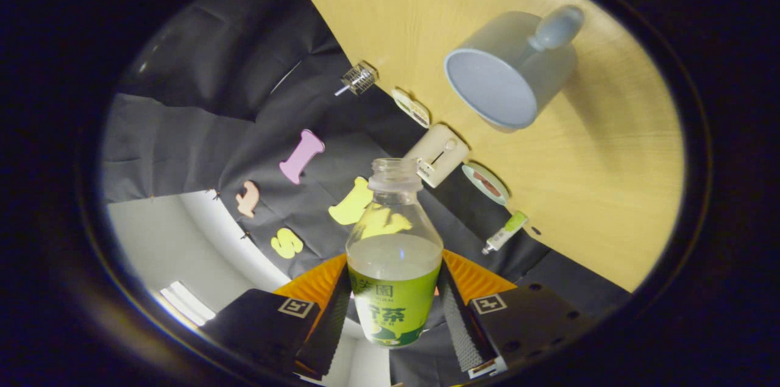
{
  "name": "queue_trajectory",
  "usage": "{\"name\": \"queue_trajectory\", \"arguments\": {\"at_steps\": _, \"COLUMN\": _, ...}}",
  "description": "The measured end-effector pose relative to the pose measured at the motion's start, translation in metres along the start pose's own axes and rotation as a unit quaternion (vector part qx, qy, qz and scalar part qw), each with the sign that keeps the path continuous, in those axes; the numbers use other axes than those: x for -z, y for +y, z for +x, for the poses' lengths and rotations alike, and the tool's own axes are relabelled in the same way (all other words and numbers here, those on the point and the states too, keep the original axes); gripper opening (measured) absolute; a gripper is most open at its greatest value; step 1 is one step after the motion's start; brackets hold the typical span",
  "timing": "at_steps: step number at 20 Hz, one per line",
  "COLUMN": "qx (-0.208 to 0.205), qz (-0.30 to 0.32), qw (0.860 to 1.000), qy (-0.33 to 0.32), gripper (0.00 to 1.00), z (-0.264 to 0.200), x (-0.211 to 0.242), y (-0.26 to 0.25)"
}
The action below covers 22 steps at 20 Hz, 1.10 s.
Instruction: Take the bottle from table, then pour the juice into the cup, finally place the bottle on the coaster
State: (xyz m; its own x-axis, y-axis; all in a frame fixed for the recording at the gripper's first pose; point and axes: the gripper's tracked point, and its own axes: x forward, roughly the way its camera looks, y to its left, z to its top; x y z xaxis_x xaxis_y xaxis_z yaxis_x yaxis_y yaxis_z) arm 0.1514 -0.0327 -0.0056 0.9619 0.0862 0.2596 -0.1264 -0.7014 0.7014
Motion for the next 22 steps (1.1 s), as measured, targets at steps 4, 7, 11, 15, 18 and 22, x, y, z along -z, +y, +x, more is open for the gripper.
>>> {"name": "queue_trajectory", "arguments": {"at_steps": 4, "qx": 0.047, "qz": -0.154, "qw": 0.987, "qy": -0.001, "gripper": 0.78, "z": -0.003, "x": -0.001, "y": -0.027}}
{"name": "queue_trajectory", "arguments": {"at_steps": 7, "qx": 0.137, "qz": -0.300, "qw": 0.944, "qy": 0.009, "gripper": 0.79, "z": -0.009, "x": -0.012, "y": -0.064}}
{"name": "queue_trajectory", "arguments": {"at_steps": 11, "qx": 0.197, "qz": -0.453, "qw": 0.869, "qy": 0.018, "gripper": 0.79, "z": -0.017, "x": -0.028, "y": -0.073}}
{"name": "queue_trajectory", "arguments": {"at_steps": 15, "qx": 0.248, "qz": -0.598, "qw": 0.762, "qy": 0.012, "gripper": 0.80, "z": -0.015, "x": -0.044, "y": -0.078}}
{"name": "queue_trajectory", "arguments": {"at_steps": 18, "qx": 0.263, "qz": -0.696, "qw": 0.669, "qy": 0.001, "gripper": 0.80, "z": -0.009, "x": -0.045, "y": -0.068}}
{"name": "queue_trajectory", "arguments": {"at_steps": 22, "qx": 0.234, "qz": -0.760, "qw": 0.607, "qy": 0.014, "gripper": 0.80, "z": 0.003, "x": -0.023, "y": -0.065}}
